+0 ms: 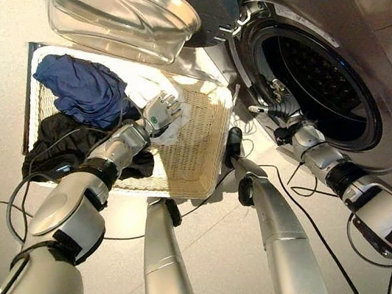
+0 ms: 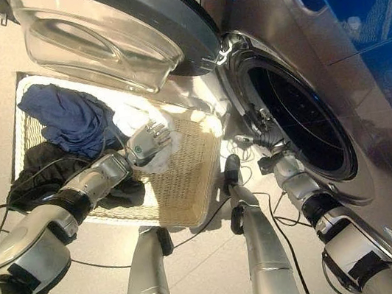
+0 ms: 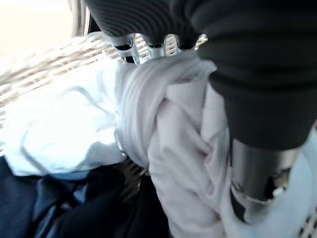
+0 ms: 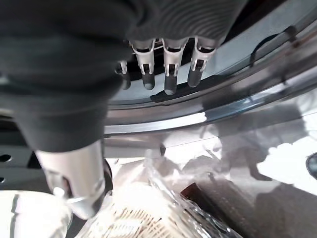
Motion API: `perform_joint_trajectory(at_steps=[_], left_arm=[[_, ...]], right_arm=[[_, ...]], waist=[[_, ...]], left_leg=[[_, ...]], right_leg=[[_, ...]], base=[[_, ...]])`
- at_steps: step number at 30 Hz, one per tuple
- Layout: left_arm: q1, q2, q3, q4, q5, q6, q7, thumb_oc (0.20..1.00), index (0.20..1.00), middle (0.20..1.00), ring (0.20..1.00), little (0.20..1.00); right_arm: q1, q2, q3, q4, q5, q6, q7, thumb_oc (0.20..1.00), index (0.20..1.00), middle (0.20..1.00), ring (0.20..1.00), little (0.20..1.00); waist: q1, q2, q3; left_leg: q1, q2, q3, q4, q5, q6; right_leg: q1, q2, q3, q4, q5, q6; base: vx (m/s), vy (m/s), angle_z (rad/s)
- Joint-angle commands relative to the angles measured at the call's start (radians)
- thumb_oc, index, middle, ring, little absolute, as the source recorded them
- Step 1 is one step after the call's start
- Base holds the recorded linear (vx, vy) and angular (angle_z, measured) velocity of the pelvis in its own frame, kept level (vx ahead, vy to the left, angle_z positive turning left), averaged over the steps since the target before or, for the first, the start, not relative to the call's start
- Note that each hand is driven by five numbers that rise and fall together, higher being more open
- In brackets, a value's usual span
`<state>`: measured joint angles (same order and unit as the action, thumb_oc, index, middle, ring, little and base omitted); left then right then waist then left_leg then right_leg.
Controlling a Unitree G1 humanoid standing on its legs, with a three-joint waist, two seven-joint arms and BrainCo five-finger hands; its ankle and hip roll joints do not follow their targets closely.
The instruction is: Put the clothes into the washing machine.
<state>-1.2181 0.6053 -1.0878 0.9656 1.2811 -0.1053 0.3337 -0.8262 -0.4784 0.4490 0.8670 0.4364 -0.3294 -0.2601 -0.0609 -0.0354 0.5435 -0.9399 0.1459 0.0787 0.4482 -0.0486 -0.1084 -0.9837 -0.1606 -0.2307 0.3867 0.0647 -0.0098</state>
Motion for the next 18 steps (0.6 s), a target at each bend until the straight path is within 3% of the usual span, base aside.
perform_joint_trajectory(at_steps=[1, 6, 13, 15, 16, 18], left_arm=[[0.005, 0.027, -0.003, 0.147, -0.023, 0.016, -0.207, 0.200, 0.200, 0.200, 0.200, 0.200], [0.001, 0.019, 0.004, 0.153, -0.019, -0.008, -0.172, 0.200, 0.200, 0.200, 0.200, 0.200], [0.020, 0.025, 0.030, 0.150, -0.095, -0.050, -0.026, 0.200, 0.200, 0.200, 0.200, 0.200], [0.030, 0.032, 0.053, 0.145, -0.296, -0.034, 0.009, 0.200, 0.200, 0.200, 0.200, 0.200], [0.049, 0.032, 0.097, 0.144, -0.551, -0.021, 0.051, 0.200, 0.200, 0.200, 0.200, 0.200], [0.071, 0.026, 0.164, 0.164, -0.666, -0.081, 0.101, 0.200, 0.200, 0.200, 0.200, 0.200]], right_arm=[[0.006, -0.043, 0.005, -0.074, 0.041, -0.061, -0.025, 1.000, 1.000, 1.000, 1.000, 1.000], [0.002, -0.038, 0.001, -0.093, 0.051, -0.060, -0.032, 1.000, 1.000, 1.000, 1.000, 1.000], [0.026, -0.034, 0.001, -0.099, 0.040, -0.061, -0.031, 1.000, 1.000, 1.000, 1.000, 1.000], [0.034, -0.036, 0.001, -0.103, 0.043, -0.060, -0.032, 1.000, 1.000, 1.000, 1.000, 1.000], [0.043, -0.033, 0.004, -0.110, 0.047, -0.060, -0.036, 1.000, 1.000, 1.000, 1.000, 1.000], [0.054, -0.027, 0.000, -0.111, 0.035, -0.058, -0.030, 1.000, 1.000, 1.000, 1.000, 1.000]], waist=[[-0.006, -0.010, -0.023], [-0.006, -0.011, -0.023], [-0.001, -0.003, -0.023], [0.003, 0.001, -0.023], [0.008, 0.003, -0.023], [0.012, 0.002, -0.023]], left_leg=[[-0.034, -0.006, 0.066, -0.118, 0.118, -0.047], [-0.029, -0.013, 0.069, -0.117, 0.119, -0.045], [0.013, -0.020, 0.081, -0.112, 0.104, -0.045], [0.023, -0.022, 0.084, -0.111, 0.102, -0.045], [0.037, -0.026, 0.085, -0.115, 0.104, -0.045], [0.059, -0.030, 0.087, -0.122, 0.105, -0.045]], right_leg=[[0.018, 0.002, -0.011, 0.056, -0.049, 0.130], [0.021, 0.000, -0.016, 0.049, -0.039, 0.135], [0.052, -0.007, -0.019, 0.052, -0.047, 0.140], [0.060, -0.009, -0.017, 0.052, -0.049, 0.139], [0.072, -0.007, -0.017, 0.050, -0.050, 0.138], [0.090, -0.005, -0.019, 0.051, -0.057, 0.137]], base=[[0.00, 0.000, 0.00], [0.00, 0.000, 0.00], [0.01, 0.016, -0.01], [0.00, 0.000, 0.00], [0.00, 0.000, 0.00], [0.00, 0.040, 0.00]])
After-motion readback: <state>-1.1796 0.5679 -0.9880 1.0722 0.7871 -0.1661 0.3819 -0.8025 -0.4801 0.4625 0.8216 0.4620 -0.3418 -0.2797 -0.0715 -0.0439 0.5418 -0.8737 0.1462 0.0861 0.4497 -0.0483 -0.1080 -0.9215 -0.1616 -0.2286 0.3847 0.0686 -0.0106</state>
